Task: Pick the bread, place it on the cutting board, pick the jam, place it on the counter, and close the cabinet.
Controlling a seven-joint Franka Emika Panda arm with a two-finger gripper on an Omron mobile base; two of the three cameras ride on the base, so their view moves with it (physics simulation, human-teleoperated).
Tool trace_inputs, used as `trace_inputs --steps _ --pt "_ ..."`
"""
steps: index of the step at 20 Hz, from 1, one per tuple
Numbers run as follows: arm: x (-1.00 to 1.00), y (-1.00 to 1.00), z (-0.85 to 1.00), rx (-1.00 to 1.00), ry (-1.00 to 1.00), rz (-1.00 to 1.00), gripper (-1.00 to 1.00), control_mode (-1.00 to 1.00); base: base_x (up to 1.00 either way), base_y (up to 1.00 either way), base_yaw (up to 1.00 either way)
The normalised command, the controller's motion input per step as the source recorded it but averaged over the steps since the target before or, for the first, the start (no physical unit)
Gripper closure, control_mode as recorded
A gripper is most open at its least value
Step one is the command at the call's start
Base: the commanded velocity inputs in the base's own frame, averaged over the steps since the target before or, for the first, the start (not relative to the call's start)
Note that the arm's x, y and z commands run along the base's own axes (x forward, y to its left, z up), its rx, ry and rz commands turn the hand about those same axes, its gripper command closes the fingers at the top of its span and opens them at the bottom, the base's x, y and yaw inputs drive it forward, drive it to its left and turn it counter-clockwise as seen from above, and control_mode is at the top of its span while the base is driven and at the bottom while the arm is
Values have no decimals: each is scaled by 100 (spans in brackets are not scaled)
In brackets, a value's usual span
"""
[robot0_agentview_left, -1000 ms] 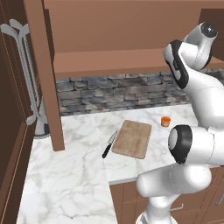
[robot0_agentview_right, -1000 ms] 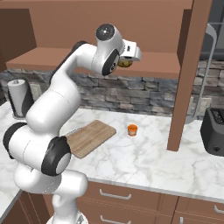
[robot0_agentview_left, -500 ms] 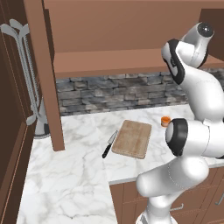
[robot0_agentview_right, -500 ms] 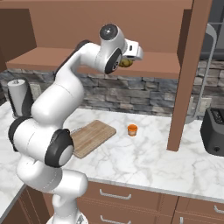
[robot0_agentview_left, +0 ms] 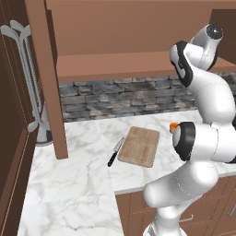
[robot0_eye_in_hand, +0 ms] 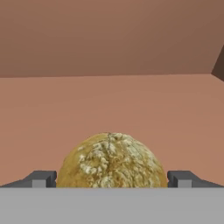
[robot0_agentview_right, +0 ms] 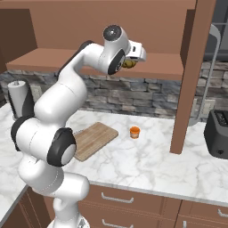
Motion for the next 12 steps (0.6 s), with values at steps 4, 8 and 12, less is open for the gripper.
trace_inputs --steps 4,8,12 --pt "4 0 -19 0 0 0 100 -100 0 0 0" --pt "-1 0 -11 0 0 0 100 -100 0 0 0" --pt "-17 0 -7 0 0 0 100 -100 0 0 0"
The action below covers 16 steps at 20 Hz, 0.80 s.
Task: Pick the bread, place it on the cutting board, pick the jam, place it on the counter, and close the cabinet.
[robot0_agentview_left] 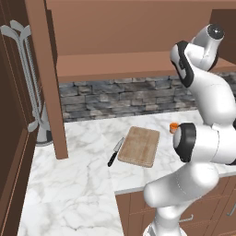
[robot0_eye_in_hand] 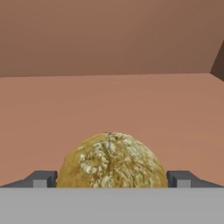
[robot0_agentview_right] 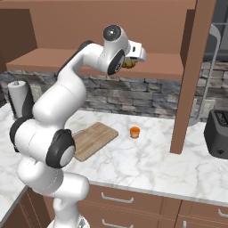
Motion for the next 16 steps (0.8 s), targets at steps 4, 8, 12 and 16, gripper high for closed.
trace_inputs --steps 4,8,12,16 --pt "-36 0 0 0 0 0 100 -100 0 0 0" --pt "-43 0 0 0 -1 0 100 -100 0 0 0" --pt "-40 0 0 0 0 0 100 -100 0 0 0" --pt "-42 0 4 0 0 0 100 -100 0 0 0"
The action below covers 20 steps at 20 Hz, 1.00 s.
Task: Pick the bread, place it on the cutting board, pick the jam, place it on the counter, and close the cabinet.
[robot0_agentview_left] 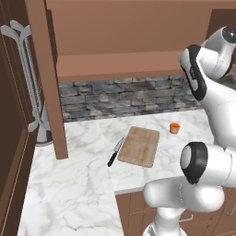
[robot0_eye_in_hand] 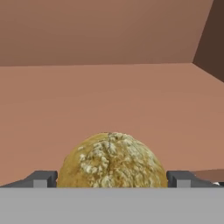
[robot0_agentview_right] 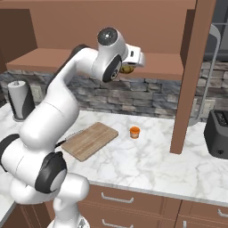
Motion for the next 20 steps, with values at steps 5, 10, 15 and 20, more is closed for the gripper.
trace_inputs --steps 5,10,15,20 --pt "-52 0 1 0 0 0 100 -100 0 0 0" --pt "-56 16 0 0 0 0 100 -100 0 0 0" --pt "-56 30 0 0 0 0 100 -100 0 0 0" --pt "-57 33 0 0 0 0 100 -100 0 0 0"
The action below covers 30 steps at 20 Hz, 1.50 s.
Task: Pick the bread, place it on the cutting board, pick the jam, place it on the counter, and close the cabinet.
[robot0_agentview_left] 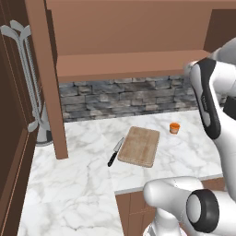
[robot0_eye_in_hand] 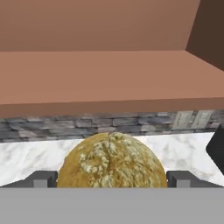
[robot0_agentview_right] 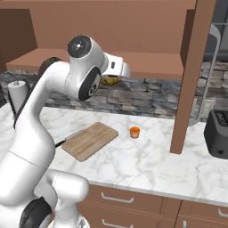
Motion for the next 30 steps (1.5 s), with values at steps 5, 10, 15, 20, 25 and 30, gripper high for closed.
trace_inputs --steps 5,10,15,20,25,30 --pt "-61 38 0 0 2 0 100 -100 0 0 0" --pt "-56 43 0 0 5 0 100 -100 0 0 0" --pt "-41 42 0 0 12 0 100 -100 0 0 0" --pt "-45 38 0 0 17 0 100 -100 0 0 0" --pt "-24 32 -1 0 10 0 100 -100 0 0 0" --pt "-9 16 -5 0 3 0 100 -100 0 0 0"
